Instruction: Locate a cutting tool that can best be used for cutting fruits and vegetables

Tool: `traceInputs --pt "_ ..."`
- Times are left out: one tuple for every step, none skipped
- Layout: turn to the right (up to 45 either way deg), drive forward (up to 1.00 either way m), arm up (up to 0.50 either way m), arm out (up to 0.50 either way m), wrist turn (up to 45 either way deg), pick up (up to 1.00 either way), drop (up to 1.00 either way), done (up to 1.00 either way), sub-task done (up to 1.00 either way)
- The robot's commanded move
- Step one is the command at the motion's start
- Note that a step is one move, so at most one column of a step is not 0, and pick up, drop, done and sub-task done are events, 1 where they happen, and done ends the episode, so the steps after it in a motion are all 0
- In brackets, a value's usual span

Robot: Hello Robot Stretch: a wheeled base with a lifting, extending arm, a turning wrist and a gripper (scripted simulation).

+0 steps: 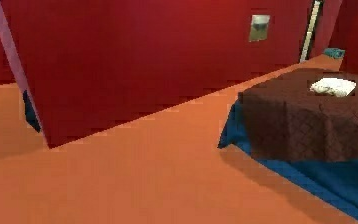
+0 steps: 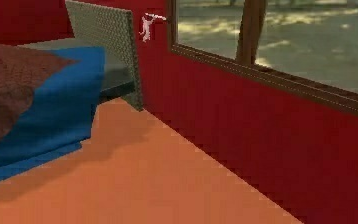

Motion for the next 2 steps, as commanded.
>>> traceInputs --pt "0.0 1.00 0.00 0.00 0.0 0.00 0.00 0.00 0.00" --pt "0.0 0.85 0.00 0.00 0.0 0.00 0.00 0.00 0.00"
